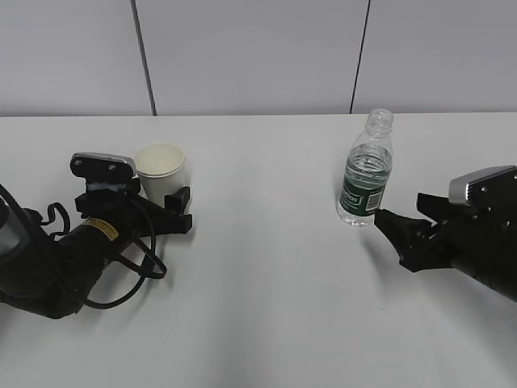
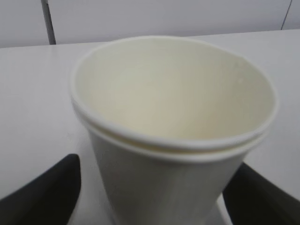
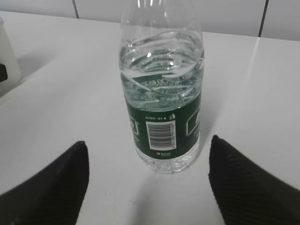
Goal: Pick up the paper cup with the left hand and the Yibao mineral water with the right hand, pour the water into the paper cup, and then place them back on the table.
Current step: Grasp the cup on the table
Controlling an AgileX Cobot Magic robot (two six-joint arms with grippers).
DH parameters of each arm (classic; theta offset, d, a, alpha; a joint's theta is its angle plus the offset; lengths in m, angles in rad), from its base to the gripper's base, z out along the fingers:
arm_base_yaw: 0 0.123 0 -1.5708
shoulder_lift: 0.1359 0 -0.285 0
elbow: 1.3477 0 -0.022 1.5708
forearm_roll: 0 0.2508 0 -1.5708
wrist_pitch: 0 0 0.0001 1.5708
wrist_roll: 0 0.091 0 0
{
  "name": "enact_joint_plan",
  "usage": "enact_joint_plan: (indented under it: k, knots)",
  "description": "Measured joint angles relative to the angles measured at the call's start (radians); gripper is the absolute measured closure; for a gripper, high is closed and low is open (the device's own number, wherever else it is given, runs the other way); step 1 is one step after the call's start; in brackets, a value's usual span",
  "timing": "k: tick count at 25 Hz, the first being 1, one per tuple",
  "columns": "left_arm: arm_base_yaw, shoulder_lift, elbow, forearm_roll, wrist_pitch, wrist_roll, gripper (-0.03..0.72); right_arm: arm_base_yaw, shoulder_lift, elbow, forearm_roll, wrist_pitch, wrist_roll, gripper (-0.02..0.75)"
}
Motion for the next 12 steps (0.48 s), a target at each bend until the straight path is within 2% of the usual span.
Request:
enact_joint_plan:
  k: [12]
  knots:
    - [0.000,0.000,0.000,0.000,0.000,0.000,0.129,0.000,0.031,-0.076,0.022,-0.002,0.009,0.094]
